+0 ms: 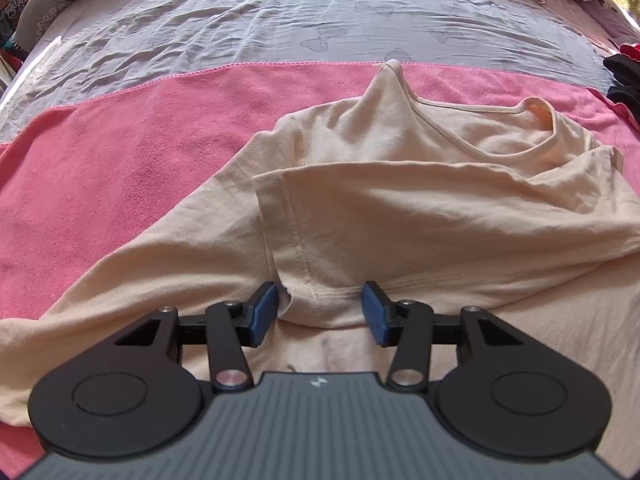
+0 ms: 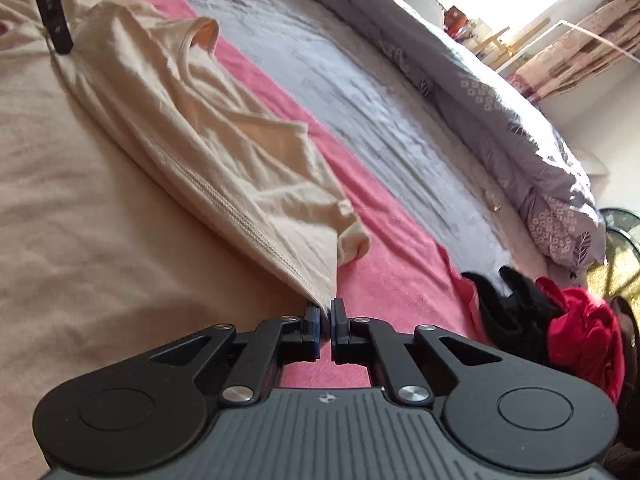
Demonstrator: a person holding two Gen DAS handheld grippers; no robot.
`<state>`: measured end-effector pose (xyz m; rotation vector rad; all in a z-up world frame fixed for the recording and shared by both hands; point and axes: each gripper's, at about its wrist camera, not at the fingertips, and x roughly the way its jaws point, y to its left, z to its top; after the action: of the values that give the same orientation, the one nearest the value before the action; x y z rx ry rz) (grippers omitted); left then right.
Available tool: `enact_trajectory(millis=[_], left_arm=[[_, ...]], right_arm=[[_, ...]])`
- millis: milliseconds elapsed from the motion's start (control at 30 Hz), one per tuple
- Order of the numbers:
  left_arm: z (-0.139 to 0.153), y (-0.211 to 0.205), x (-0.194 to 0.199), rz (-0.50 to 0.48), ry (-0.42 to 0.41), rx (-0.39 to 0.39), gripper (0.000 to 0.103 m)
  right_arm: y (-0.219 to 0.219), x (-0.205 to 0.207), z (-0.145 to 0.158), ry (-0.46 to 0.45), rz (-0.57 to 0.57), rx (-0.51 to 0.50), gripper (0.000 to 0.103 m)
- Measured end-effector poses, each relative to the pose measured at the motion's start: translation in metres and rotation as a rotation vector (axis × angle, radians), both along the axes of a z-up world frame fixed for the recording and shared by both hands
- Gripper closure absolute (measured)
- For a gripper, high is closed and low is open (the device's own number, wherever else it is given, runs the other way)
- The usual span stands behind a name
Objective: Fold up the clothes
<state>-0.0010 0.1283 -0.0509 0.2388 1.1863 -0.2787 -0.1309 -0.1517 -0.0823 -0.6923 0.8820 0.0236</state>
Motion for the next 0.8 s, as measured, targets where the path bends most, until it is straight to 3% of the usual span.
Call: enact_trajectory(millis=[100, 233, 300, 367, 467, 567, 633, 700, 767, 800], left_arm=[[0.005, -0.001, -0.002, -0.021, 0.000, 0.018, 0.049], [0.011, -0.002, -0.005, -0.048, 0.000, 0.042, 0.049], [0.017, -0.004, -0.007, -0.071, -0.003, 0.036, 0.049], [0.031, -0.009, -0.011, -0.125, -0.014, -0.027, 0.049], [0.049, -0.037, -0.009, -0.257, -0.052, -0.152, 0.046], [0.044, -0.079, 0.000, -0.378, -0.066, -0.201, 0.043], [0.021, -0.101, 0.006, -0.411, -0.018, -0.156, 0.043], [-0.001, -0.109, 0.004, -0.424, 0.036, -0.104, 0.043], [-0.011, -0.106, -0.005, -0.436, 0.028, -0.083, 0.043], [-0.013, -0.104, -0.009, -0.436, 0.029, -0.079, 0.041]], right_arm=[[0.003, -0.004, -0.010, 0.031, 0.002, 0.003, 0.097], [-0.004, -0.005, 0.002, 0.047, -0.027, 0.093, 0.095], [-0.018, -0.005, 0.017, 0.048, -0.080, 0.203, 0.083], [-0.039, -0.002, 0.037, 0.040, -0.170, 0.329, 0.072], [-0.067, 0.010, 0.066, 0.010, -0.291, 0.536, 0.072], [-0.072, 0.045, 0.076, 0.059, -0.221, 0.736, 0.072], [-0.058, 0.072, 0.071, 0.076, -0.087, 0.739, 0.072], [-0.038, 0.103, 0.051, 0.172, 0.076, 0.666, 0.069], [-0.024, 0.123, 0.021, 0.262, 0.148, 0.481, 0.070], [-0.024, 0.130, 0.005, 0.254, 0.147, 0.368, 0.070]])
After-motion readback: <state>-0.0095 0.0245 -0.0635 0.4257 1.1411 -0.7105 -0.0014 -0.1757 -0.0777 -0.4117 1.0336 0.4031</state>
